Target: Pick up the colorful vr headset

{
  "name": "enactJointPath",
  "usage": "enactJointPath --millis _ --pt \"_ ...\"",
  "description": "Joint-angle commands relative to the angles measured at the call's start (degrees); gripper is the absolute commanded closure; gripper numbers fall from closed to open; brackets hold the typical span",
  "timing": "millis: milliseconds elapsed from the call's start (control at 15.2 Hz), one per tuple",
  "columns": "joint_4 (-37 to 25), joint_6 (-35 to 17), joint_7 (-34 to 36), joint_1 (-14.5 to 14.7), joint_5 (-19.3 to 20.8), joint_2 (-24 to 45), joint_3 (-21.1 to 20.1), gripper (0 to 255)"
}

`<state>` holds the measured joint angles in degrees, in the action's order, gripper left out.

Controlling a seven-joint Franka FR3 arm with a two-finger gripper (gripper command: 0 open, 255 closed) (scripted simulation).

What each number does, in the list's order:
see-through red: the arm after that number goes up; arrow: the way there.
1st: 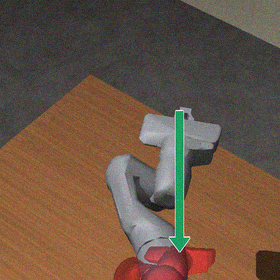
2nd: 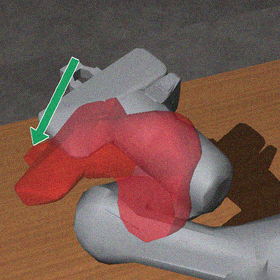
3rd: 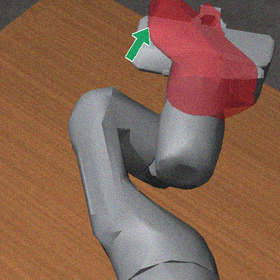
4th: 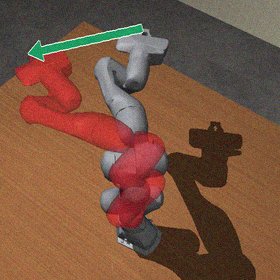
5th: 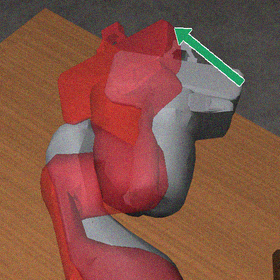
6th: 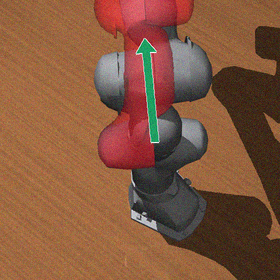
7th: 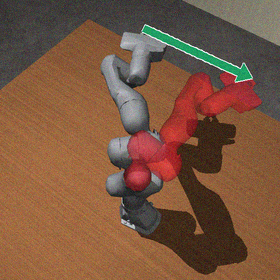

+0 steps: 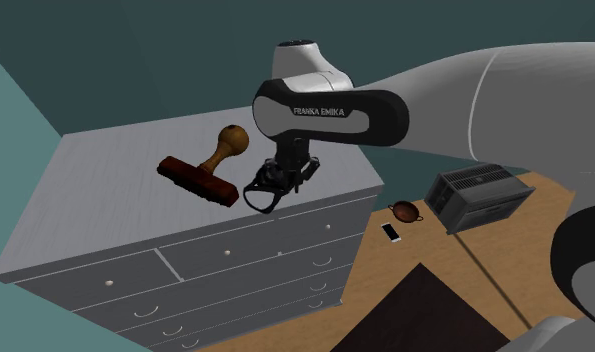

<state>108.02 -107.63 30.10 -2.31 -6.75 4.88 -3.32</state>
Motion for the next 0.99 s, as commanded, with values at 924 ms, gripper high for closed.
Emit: enactJointPath --millis 924 --pt "-9.1 10.3 1.0 -0.1 0.2 -1.2 0.1 255"
